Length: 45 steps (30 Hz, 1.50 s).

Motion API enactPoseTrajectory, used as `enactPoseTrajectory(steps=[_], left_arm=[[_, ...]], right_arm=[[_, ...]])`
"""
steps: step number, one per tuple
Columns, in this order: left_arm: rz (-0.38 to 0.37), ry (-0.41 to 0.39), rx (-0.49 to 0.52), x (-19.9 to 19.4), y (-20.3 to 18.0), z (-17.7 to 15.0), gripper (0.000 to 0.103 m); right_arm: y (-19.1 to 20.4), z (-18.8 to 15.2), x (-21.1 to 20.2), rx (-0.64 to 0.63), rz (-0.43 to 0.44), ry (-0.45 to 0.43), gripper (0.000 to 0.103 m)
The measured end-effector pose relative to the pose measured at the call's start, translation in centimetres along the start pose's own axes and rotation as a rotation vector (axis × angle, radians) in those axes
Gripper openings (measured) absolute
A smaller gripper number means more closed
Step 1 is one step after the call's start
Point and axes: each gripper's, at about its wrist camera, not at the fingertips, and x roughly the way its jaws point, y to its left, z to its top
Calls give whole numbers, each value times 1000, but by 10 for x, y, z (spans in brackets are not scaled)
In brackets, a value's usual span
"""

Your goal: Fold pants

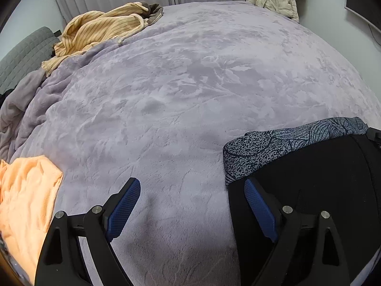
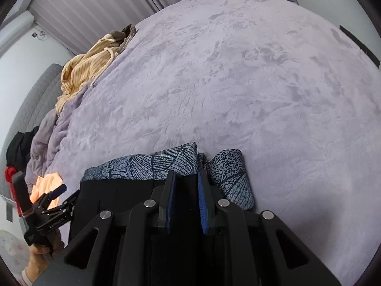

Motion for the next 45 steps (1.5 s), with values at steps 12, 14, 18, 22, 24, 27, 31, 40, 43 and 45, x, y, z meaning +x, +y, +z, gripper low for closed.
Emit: enactPoseTrajectory(steps=[12,14,18,22,24,27,31,40,43,45], left_arm=[[-40,-6,14,-37,9,-12,90],[-47,-13,31,-45,7,-16,90],[-63,-8,82,-54,-3,-31,90],[-65,8,131,-55,-12,-52,90],[-48,-5,143,-57,-15,-58,90],[-53,-1,131,-61,-15,-60,90],[-56,1,128,-63,-13,-60,90],[-53,1,128,-63,-13,-62,90],[-71,5,117,-64,-10,-62,90],[-116,17,94,-62,-5,-63,90]], right_arm=[[1,-32,-59,-26,-53,-38,22],[5,-39,-70,-46,-48,-55,22],[18,-61,-86,-97,-39,-76,22],[34,-84,-89,-186,-78,-84,22],[38,-95,-82,-231,-122,-58,22],[33,-107,-75,-237,-144,-46,24],[21,-108,-80,-175,-102,-57,29],[9,-110,-86,-124,-51,-50,40],[8,-108,-88,-127,-45,-48,47],[5,-107,-89,-128,-47,-49,50]])
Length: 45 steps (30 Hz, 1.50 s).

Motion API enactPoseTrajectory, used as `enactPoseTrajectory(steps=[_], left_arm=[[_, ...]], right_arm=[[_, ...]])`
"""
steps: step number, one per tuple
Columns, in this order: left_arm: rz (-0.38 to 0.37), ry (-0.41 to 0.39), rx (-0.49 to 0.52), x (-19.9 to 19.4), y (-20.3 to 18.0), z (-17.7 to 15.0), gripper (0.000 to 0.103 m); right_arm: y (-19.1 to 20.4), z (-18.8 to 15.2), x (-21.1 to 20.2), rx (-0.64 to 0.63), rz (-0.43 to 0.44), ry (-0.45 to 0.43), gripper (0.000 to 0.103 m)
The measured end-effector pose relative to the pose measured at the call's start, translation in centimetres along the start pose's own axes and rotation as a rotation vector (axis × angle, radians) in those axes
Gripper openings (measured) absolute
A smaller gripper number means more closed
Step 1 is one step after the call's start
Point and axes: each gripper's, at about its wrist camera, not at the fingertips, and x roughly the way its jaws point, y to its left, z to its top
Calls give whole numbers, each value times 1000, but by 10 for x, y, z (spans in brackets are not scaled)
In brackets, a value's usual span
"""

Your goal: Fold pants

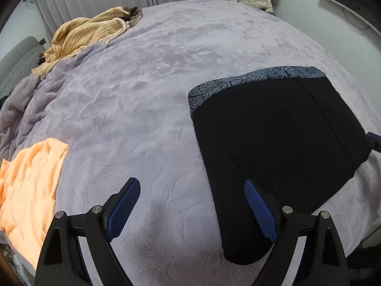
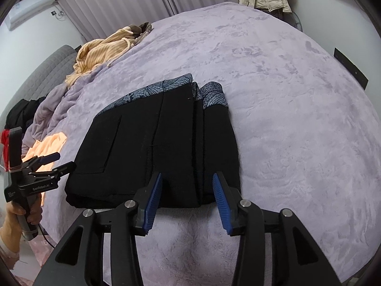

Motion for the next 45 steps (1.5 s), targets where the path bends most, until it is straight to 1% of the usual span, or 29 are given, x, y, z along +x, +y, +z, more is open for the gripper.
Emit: enactPoseTrajectory(steps=[3,5,6,7,11,13,14,15,17,18,19,20,22,24,26,28,32,35,37,38,40,42,43,44,45], left_arm=[[-117,24,-58,5,9,-1,90],[-182,42,-97,11,14,-2,90],[-207,49,-113,13,15,-2,90],[-228,50,-125,16,16,-2,90],[-321,56,-152,23,18,2,90],[-402,71,-153,30,17,7,90],[-460,85,-145,35,16,8,90],[-501,102,-139,40,14,10,90],[-542,121,-141,50,10,13,90],[-563,120,-144,55,9,15,91],[-580,121,-150,58,9,17,96],[-591,123,-159,63,8,19,99],[-617,129,-166,74,6,25,100],[-626,135,-169,81,2,31,102],[-621,137,-151,84,-1,35,102],[-601,149,-127,86,-5,37,103],[-604,145,-128,87,-5,35,103],[-609,134,-135,85,-4,33,102],[-613,124,-149,83,-2,32,99],[-617,116,-155,79,2,29,95],[-623,102,-160,70,4,26,89],[-622,95,-162,60,8,25,79],[-624,94,-169,55,10,26,77],[-631,93,-181,50,13,27,73],[-638,91,-191,46,15,29,72]], right_arm=[[-8,1,0,13,24,1,51],[-13,2,0,28,44,0,58],[-18,2,2,37,58,2,68],[-21,3,3,43,70,6,72],[-35,6,13,82,149,37,73],[-44,9,19,113,205,45,77],[-50,12,24,135,246,55,78],[-56,16,28,154,274,63,78],[-68,22,38,184,317,76,78],[-74,25,45,204,359,92,79],[-78,27,51,225,397,108,79],[-82,30,58,244,435,121,79],[-83,37,67,240,484,140,79],[-79,44,77,214,504,171,80],[-74,48,88,197,504,202,80],[-72,49,101,212,502,229,78],[-76,47,110,258,506,219,78],[-78,47,109,260,492,210,75],[-78,47,106,278,479,204,70],[-75,46,102,282,473,193,68],[-70,47,96,284,478,177,58],[-70,45,86,318,510,158,51],[-70,44,81,340,527,145,48],[-69,44,76,356,543,134,47],[-67,44,72,365,556,123,46]])
